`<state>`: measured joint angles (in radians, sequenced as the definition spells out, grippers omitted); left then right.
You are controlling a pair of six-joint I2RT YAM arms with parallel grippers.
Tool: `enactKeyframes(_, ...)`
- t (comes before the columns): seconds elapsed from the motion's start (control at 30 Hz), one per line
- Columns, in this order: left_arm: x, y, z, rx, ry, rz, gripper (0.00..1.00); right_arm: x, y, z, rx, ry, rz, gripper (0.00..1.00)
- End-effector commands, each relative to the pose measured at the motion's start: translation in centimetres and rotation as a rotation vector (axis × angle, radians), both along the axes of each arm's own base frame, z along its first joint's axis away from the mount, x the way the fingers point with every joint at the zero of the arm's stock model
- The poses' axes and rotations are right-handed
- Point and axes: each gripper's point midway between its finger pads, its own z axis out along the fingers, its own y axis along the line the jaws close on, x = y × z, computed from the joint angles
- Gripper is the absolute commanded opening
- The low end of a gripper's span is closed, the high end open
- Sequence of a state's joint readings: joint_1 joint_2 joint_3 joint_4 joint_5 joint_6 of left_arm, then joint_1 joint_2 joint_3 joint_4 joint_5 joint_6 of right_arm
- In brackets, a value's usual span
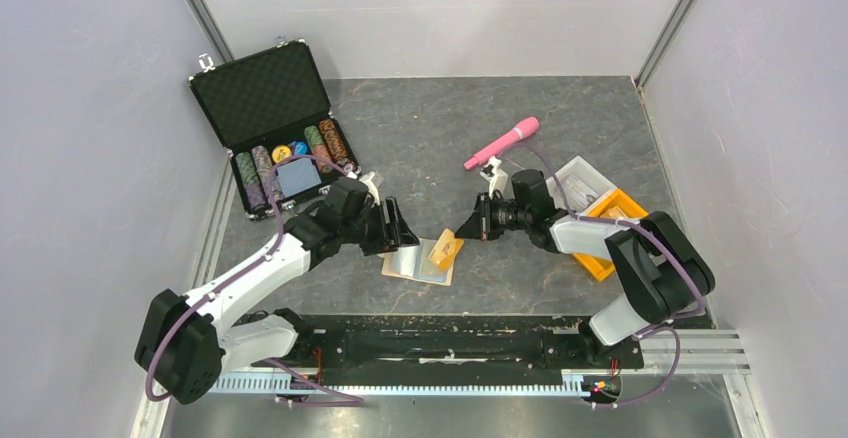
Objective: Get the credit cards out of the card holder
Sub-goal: Place the credit card in the storage box.
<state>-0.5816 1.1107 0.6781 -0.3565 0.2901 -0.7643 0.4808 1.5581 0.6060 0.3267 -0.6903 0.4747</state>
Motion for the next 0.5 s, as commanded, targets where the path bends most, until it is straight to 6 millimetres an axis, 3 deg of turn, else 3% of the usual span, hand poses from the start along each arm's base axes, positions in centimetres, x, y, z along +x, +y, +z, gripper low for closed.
enactKeyframes(0.0, 0.3, -0.4, 1.7, 0.013, -0.066, -0.032, 0.69, 1.3, -0.4, 2.6, 0.103, -0.023, -0.096, 0.0)
enactKeyframes(0.23, 0.1, -1.5, 2.2, -0.031, -0.062, -0.076, 0.7, 2.0, -2.7, 5.8, 0.22, -0.047, -0.186, 0.0)
enactKeyframes(0.47, 0.3, -1.8, 3.2, -0.055, -0.082, -0.08, 0.74, 3.5, -7.5, 8.7, 0.295, -0.089, -0.365, 0.0)
